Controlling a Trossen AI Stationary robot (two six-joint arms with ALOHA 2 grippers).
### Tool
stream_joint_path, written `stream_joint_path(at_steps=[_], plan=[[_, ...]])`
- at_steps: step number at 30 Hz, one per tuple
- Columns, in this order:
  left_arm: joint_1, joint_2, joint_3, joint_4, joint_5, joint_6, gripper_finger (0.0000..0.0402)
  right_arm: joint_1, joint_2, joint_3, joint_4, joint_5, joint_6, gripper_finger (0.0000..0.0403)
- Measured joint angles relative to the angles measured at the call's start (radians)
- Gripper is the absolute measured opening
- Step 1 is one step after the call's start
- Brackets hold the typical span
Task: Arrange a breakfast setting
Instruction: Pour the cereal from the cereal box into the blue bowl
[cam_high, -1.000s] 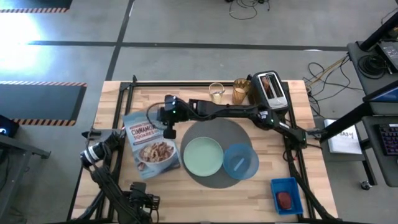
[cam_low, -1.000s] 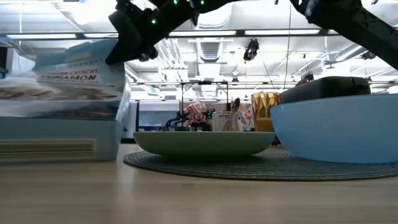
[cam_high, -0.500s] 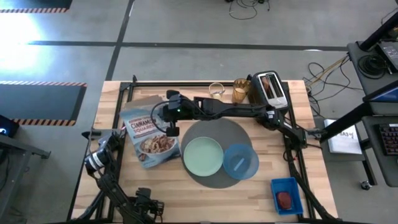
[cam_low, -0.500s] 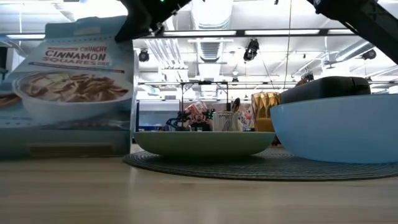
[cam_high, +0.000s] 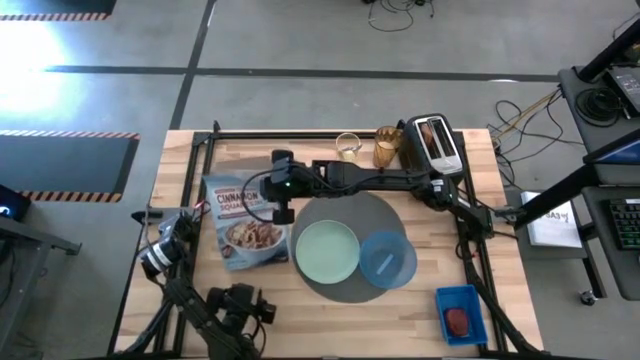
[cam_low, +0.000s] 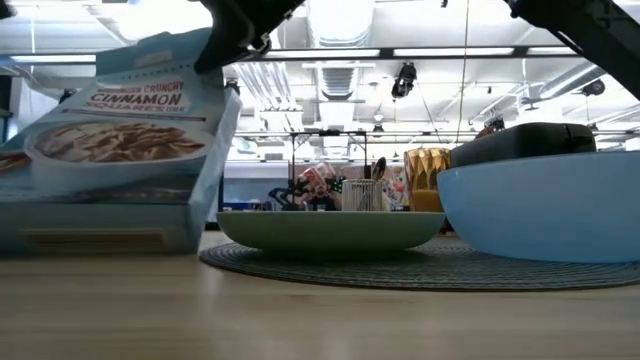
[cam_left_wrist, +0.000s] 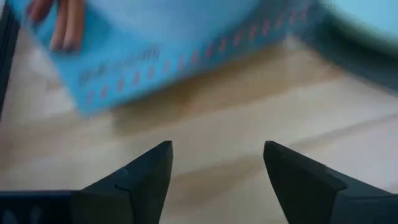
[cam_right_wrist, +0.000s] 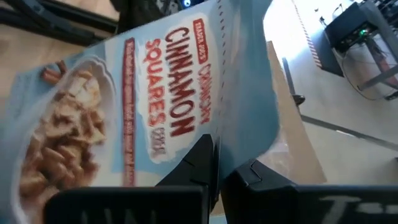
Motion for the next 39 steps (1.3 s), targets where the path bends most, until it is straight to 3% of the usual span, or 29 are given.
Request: stream_joint_path(at_steps=[4,14,18,30,39], plan=[[0.014,0.000,-0.021,0.003,-0.013,0.004,0.0195,0.019,0.001,0.000,-0.010,0.005,-0.011,0.0008],[0.041,0.004,-0.207,0.253,-0.003,0.006,0.0113,0.082,-0.023,0.000,0.003,0.011,-0.054,0.0008],[0.057,0.000,-0.246,0.257,-0.019,0.008,0.0093,0.115,-0.046,0.000,0.014,0.013,-0.061,0.0008],[0.139,0.001,-0.373,0.236,-0.082,0.013,0.0083,0.204,-0.072,0.000,0.014,0.008,-0.052,0.0008],[0.130,0.002,-0.300,0.233,-0.060,0.029,0.0083,0.200,-0.072,0.000,-0.007,0.017,-0.017,0.0008]])
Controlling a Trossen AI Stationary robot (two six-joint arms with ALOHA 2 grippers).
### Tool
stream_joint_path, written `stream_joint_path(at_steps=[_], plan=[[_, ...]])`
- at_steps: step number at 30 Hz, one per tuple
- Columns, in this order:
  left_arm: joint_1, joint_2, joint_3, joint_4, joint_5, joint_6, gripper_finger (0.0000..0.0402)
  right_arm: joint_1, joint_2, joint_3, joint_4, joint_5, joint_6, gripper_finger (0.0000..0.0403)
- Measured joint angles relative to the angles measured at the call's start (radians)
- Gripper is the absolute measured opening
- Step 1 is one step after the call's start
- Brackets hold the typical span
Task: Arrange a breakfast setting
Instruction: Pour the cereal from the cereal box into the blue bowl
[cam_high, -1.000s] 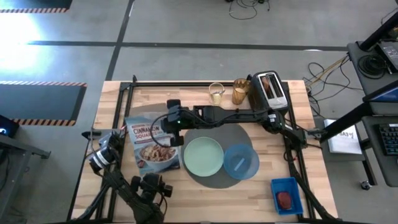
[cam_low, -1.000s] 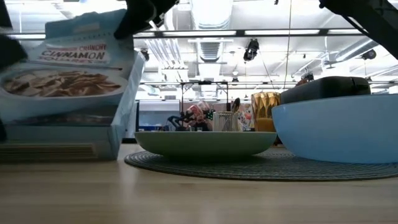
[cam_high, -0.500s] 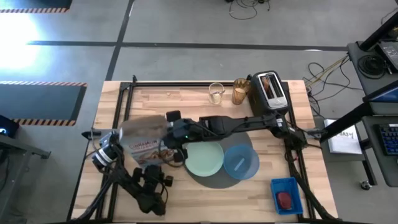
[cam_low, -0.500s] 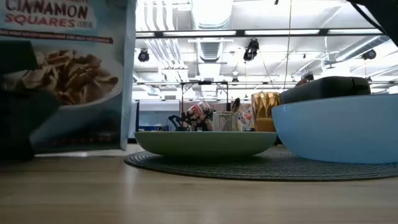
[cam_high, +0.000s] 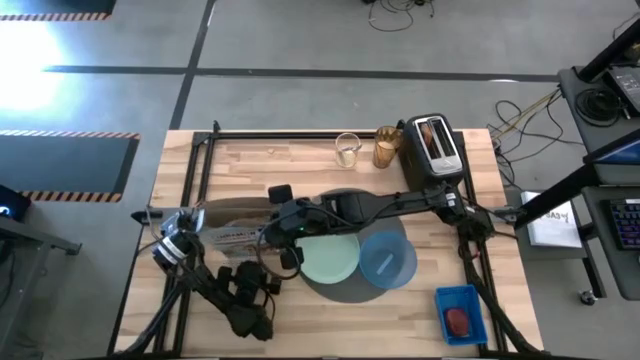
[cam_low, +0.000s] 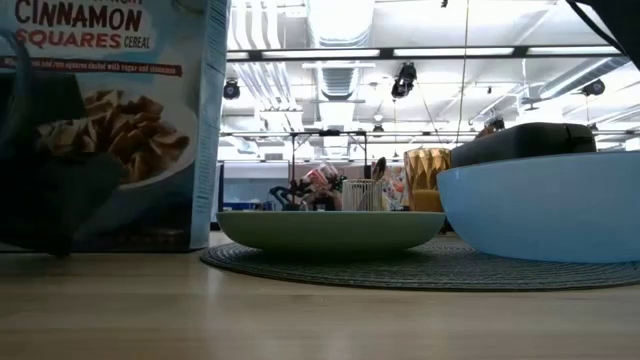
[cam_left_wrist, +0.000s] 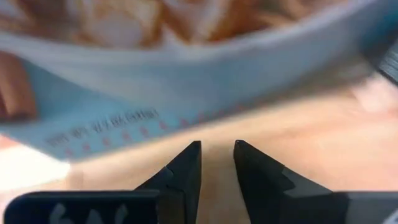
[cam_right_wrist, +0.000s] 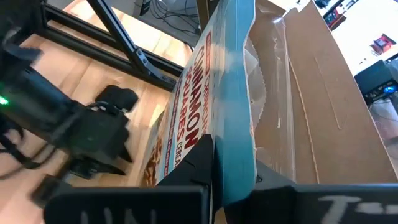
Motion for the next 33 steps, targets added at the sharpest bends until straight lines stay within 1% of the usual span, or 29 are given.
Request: stream_joint_path(at_steps=[2,4,8,11,18,20,24,27,33], plan=[[-0.011,-0.004,0.047,-0.019,0.028,0.020,0.0083,0.000,0.000,0.000,-0.001,0.003,-0.012,0.0008],[-0.020,-0.005,0.095,-0.065,0.033,0.043,0.0084,0.000,0.000,0.000,-0.002,0.004,-0.019,0.0008],[-0.029,-0.006,0.179,-0.136,0.046,0.048,0.0102,0.000,0.000,0.000,-0.006,0.004,-0.026,0.0008],[-0.030,-0.006,0.228,-0.159,0.073,0.070,0.0129,0.000,0.000,0.000,-0.010,0.004,-0.037,0.0008],[-0.031,-0.008,0.322,-0.177,0.071,0.140,0.0210,-0.009,-0.005,0.000,-0.077,0.004,-0.005,0.0008],[-0.031,-0.008,0.339,-0.182,0.071,0.159,0.0229,-0.009,-0.006,0.000,-0.091,0.002,-0.008,0.0008],[-0.031,-0.008,0.347,-0.202,0.070,0.161,0.0254,-0.004,-0.006,0.000,-0.113,-0.043,-0.009,0.0009],[-0.031,-0.008,0.347,-0.211,0.070,0.161,0.0262,-0.004,-0.006,0.000,-0.116,-0.047,-0.009,0.0009],[-0.031,-0.008,0.347,-0.223,0.070,0.159,0.0263,-0.005,-0.006,0.000,-0.117,-0.048,-0.038,0.0018]])
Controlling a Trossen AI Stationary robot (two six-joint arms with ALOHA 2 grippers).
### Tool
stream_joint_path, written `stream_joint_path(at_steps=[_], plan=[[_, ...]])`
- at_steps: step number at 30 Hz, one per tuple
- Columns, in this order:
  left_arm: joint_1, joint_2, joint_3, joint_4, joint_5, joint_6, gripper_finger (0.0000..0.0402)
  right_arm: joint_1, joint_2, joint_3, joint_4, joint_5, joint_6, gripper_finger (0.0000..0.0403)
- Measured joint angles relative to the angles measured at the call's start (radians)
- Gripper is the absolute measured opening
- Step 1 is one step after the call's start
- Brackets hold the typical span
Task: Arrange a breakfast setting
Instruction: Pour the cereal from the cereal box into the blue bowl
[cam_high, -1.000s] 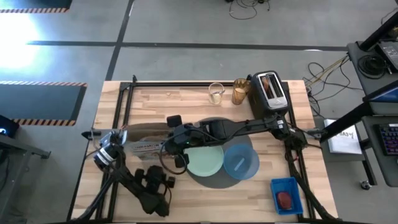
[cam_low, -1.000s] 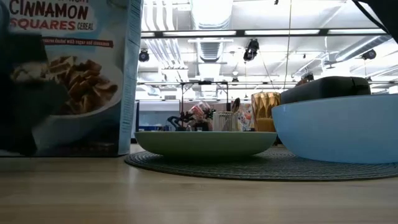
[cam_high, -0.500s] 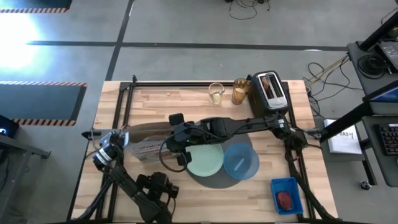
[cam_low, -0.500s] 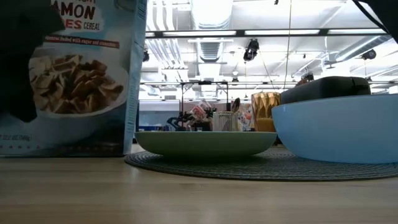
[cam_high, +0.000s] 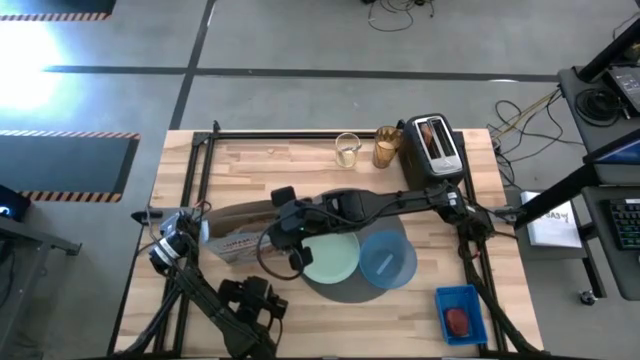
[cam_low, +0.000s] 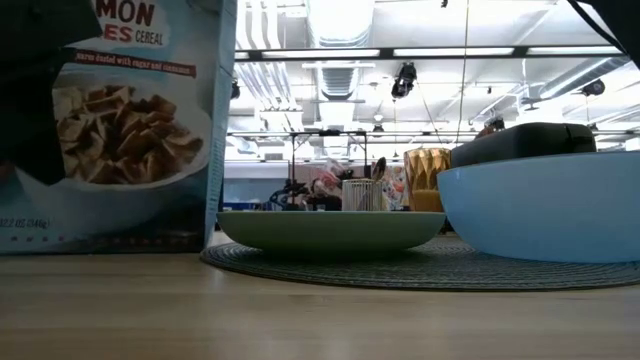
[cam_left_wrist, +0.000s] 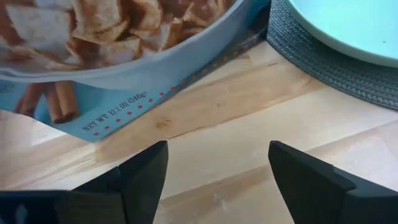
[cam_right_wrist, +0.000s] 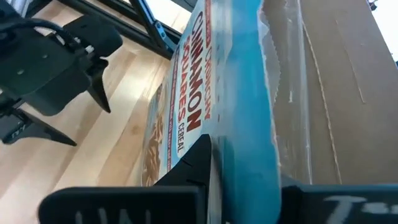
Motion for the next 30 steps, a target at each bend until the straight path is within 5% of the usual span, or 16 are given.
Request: stream_joint_path(at_steps=[19,24,30], plan=[[-0.001,-0.001,0.002,-0.021,0.005,-0.006,0.0263,0.000,-0.103,-0.002,-0.041,0.009,0.022,0.0125],[-0.009,-0.001,0.006,-0.023,-0.007,-0.003,0.0263,-0.003,-0.168,-0.002,-0.161,0.009,0.153,0.0155],[-0.050,-0.002,0.054,-0.039,-0.137,0.011,0.0263,-0.001,-0.215,-0.002,-0.394,0.008,0.387,0.0164]])
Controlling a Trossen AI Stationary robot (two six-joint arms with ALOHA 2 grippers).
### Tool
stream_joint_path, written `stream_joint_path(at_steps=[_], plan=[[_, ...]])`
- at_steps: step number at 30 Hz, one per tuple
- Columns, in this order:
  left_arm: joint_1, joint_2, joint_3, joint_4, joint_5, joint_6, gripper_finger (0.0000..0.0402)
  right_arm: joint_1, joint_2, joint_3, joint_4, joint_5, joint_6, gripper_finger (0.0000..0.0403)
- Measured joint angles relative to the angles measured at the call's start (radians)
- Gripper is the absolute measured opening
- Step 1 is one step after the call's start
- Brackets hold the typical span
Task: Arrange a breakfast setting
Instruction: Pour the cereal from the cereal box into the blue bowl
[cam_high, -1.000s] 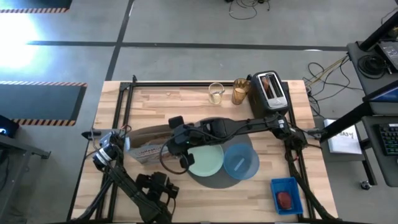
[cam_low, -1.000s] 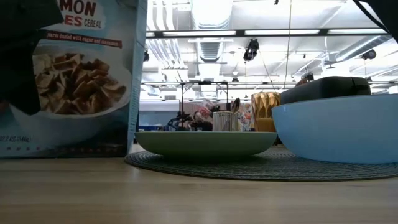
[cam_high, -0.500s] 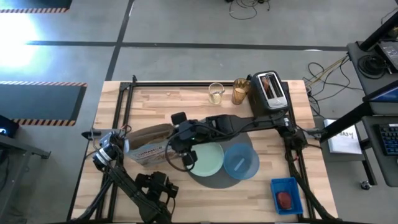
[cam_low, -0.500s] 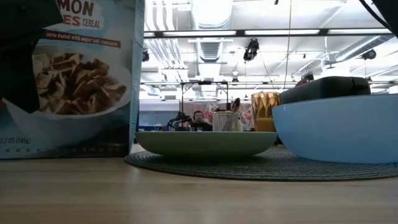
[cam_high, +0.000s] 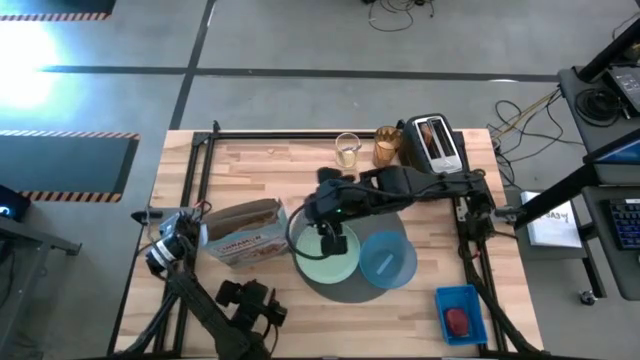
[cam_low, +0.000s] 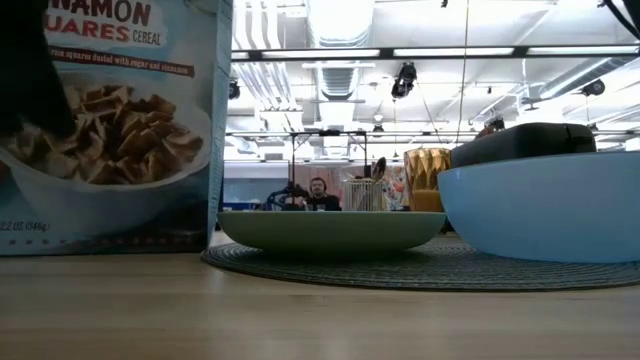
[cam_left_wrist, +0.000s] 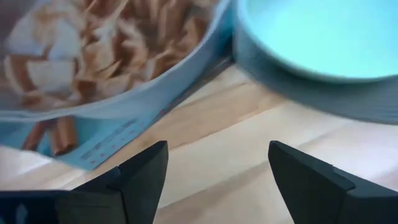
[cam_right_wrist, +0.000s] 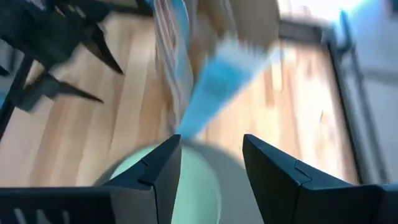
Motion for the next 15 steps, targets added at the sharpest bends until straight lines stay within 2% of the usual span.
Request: stream_joint_path(at_steps=[5,11,15], plan=[[-0.053,0.000,0.030,-0.001,-0.098,-0.015,0.0263,0.016,-0.001,-0.010,-0.151,0.023,0.141,0.0164],[-0.126,0.000,0.035,0.000,-0.103,-0.110,0.0263,0.064,-0.029,-0.013,-0.360,0.266,0.269,0.0164],[-0.172,0.000,0.034,0.001,-0.102,-0.180,0.0263,0.109,-0.081,-0.032,-0.410,0.355,0.371,0.0164]])
